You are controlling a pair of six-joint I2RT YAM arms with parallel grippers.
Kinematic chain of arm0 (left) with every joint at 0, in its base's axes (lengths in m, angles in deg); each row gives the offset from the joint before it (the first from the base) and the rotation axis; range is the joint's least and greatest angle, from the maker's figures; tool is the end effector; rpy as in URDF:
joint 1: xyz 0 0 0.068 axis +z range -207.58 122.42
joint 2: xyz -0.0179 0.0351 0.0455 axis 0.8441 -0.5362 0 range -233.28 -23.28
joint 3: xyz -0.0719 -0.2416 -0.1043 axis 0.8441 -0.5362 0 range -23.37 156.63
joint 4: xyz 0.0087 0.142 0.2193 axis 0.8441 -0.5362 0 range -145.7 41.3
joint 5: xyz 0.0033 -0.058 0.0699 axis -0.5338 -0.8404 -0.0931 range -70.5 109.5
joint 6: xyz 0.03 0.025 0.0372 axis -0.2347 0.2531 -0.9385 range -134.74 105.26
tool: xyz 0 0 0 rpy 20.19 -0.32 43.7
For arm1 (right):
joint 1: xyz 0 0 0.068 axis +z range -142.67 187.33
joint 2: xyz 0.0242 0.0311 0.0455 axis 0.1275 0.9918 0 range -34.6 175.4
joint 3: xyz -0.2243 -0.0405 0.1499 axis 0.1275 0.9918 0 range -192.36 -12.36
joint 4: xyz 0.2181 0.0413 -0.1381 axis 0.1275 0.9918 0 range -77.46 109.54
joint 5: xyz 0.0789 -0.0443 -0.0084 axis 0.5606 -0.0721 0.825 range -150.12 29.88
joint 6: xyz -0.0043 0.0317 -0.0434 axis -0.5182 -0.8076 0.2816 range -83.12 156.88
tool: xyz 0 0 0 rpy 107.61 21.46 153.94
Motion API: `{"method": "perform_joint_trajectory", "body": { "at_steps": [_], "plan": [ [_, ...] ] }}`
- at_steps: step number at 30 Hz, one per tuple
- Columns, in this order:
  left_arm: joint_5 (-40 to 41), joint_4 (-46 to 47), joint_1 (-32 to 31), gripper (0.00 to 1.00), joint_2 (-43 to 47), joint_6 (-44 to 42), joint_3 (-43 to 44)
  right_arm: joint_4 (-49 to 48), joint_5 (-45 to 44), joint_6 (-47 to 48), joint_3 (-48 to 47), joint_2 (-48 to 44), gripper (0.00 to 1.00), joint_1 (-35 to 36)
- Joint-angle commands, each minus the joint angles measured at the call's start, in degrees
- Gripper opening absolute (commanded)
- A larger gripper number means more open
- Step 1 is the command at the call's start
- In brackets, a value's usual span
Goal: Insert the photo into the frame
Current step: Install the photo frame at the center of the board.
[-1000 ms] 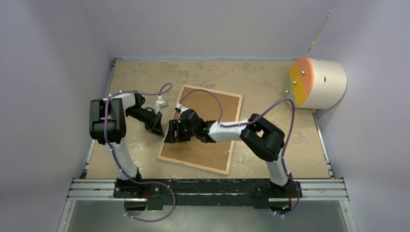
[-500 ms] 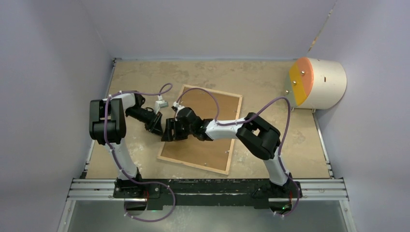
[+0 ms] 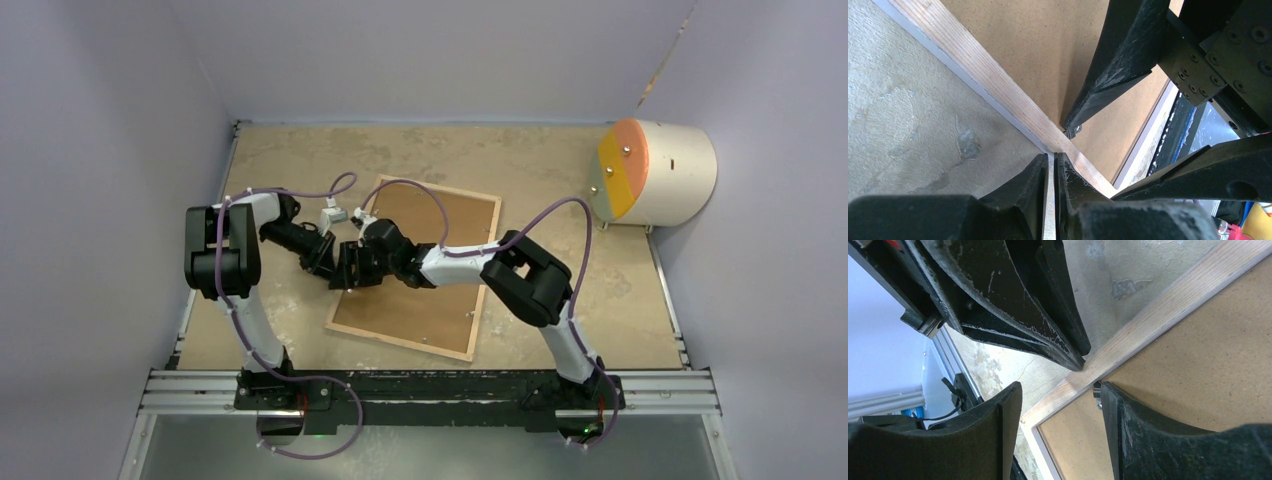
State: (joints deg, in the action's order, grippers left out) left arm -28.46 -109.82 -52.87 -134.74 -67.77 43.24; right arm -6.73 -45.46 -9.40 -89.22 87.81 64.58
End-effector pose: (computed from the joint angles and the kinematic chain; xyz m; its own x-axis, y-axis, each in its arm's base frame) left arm 0.3068 -0.0013 0.1349 -0.7829 0.4724 -0.4050 0.6100 0.4543 -0.6493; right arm 0.2482 0.4028 0.1555 -0.8423 -0.0172 -0.5388 -0.4742 0.4988 0.7254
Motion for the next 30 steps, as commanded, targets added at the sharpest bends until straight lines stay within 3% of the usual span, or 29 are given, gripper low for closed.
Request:
{"method": "perform_joint_trajectory", "body": {
  "at_steps": [1, 15, 22, 30],
  "plan": [
    [2.13, 3.12, -0.23, 0.12, 0.80, -2.11, -1.04, 1.35, 0.80, 0.52, -0.72, 1.52, 0.61, -0.11],
    [2.15, 2.86, -0.23, 0.11, 1.20, -2.24, -0.91, 3.30, 1.70, 0.07, -1.50, 1.36, 0.60, -0.41],
    [2.18, 2.76, -0.23, 0.11, 1.27, -2.34, -0.95, 2.68, 1.91, 0.67, 1.52, -1.49, 0.60, -4.32],
    [2.17, 2.68, -0.23, 0.10, 1.24, -2.34, -0.95, 0.44, 3.38, -0.57, 1.39, 1.23, 0.58, -2.38]
  ]
}}
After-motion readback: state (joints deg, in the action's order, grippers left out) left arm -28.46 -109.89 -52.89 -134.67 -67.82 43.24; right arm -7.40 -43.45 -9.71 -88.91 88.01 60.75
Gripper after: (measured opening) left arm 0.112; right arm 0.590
